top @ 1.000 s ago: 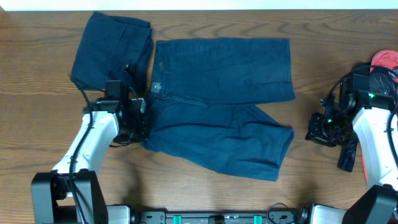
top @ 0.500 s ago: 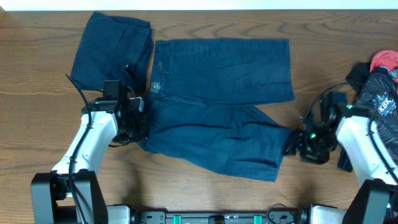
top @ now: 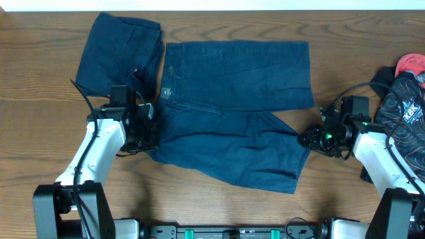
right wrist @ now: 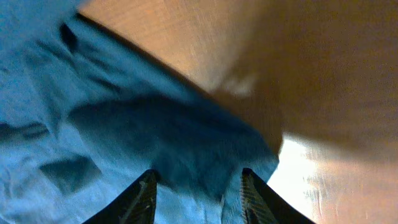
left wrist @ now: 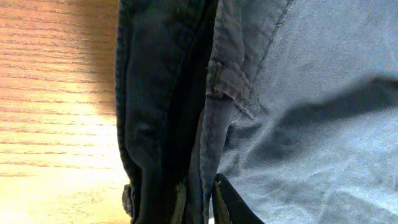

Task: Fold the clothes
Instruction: 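Hold the left leg edge and tug the right hem to flatten the shorts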

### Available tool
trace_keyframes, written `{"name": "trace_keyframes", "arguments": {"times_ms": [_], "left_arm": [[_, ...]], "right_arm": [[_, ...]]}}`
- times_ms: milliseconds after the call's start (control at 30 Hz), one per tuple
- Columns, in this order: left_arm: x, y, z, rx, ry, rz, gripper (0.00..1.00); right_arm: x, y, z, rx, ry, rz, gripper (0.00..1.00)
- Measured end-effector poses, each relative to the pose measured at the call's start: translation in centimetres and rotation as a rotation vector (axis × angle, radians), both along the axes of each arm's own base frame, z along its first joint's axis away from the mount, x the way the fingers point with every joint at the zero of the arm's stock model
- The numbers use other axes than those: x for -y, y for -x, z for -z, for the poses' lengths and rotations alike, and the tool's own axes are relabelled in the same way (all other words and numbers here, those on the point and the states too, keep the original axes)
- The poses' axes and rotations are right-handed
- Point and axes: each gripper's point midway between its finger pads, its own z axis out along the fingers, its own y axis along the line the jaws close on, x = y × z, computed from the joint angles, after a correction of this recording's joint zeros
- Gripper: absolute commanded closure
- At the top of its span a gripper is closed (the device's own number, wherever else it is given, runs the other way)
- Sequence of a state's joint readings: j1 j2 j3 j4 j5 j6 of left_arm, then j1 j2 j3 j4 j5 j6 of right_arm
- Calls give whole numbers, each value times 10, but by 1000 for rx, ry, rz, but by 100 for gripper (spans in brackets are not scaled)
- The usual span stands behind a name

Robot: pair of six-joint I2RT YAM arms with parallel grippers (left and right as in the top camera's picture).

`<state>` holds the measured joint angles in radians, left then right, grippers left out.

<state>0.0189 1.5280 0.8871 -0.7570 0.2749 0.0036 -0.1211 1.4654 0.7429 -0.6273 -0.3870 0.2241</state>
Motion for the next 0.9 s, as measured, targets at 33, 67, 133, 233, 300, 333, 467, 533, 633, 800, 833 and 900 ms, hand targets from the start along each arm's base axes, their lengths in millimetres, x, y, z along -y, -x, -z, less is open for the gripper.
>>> {"name": "trace_keyframes", "arguments": {"times_ms": [33,67,133,233,300,333,467,533,633,800,833,900], "left_arm": [[0,0,0,0,0,0,84],[0,0,0,0,0,0,83],[0,0,0,0,0,0,83],[0,0,0,0,2,0,83],[0,0,0,0,3,0,83],[1,0,0,0,3,0,83],[1,0,0,0,3,0,83],[1,0,0,0,3,0,83],[1,0,0,1,3,0,83],[1,0,0,2,6,0,83],[1,0,0,2,7,0,83],[1,0,0,2,7,0,83]], "right_arm": [[0,-3,-1,12,-3,7,48],[0,-5,-1,18,-5,16,46],[0,-7,-1,24,-11,30,44],[-1,-6,3,20,-17,50,48],[-1,-5,7,12,-24,67,60],[-1,-5,9,8,-27,79,66],[-2,-4,16,-18,-45,123,88],[-1,-7,19,-14,-50,145,99],[1,-28,14,78,-55,153,99],[11,-89,-26,382,-111,158,99],[13,-96,-34,423,-130,160,98],[16,-103,-45,467,-168,171,72]]}}
